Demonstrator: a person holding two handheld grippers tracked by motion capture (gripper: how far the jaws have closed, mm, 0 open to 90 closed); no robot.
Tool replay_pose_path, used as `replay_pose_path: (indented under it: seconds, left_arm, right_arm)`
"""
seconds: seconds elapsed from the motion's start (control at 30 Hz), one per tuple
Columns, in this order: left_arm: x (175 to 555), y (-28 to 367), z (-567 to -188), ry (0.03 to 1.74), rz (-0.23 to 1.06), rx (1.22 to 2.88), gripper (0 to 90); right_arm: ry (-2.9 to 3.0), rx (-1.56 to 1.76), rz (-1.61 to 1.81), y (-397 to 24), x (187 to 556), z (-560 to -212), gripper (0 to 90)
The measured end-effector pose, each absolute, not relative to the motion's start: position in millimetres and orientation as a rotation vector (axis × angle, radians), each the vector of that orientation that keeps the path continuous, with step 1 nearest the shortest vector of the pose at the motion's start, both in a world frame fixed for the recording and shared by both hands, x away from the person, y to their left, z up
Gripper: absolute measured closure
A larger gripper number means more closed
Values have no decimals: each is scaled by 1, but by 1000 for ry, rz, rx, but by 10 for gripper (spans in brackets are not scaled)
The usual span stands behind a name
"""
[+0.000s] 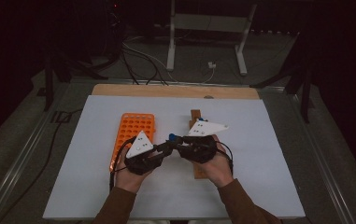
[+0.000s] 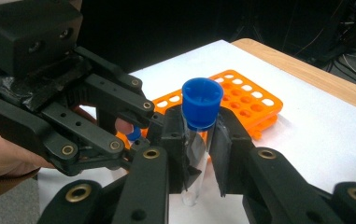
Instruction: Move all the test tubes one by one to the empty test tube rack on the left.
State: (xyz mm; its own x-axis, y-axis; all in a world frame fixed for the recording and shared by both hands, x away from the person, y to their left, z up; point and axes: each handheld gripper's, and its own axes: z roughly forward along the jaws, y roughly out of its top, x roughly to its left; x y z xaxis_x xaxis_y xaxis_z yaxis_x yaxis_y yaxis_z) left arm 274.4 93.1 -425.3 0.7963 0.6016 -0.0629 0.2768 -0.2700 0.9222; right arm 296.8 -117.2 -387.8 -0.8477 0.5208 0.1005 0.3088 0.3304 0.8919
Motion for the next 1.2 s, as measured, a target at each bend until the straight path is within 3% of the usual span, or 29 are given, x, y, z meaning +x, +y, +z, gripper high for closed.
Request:
replay_pose_path:
  seconds: [0.2,0.5,0.67,0.93,1.2]
  left_arm:
    - [275,93,-425,671,356,1862,781]
    - [280,108,-421,736,355,1812,782]
    - [281,115,-419,745,367,1802,782]
    - [283,128,-416,764,383,1777,782]
    - [286,152,-409,819,435,1721,781]
  right_arm:
    - [2387,767,1551,-120,298,-388,742]
    - [2350,847,1552,-138,304,-390,354]
    - [2314,897,1493,-145,306,-395,191]
    - [2290,920,1436,-151,305,-401,122]
    - [2254,945,1450,-164,305,-401,108]
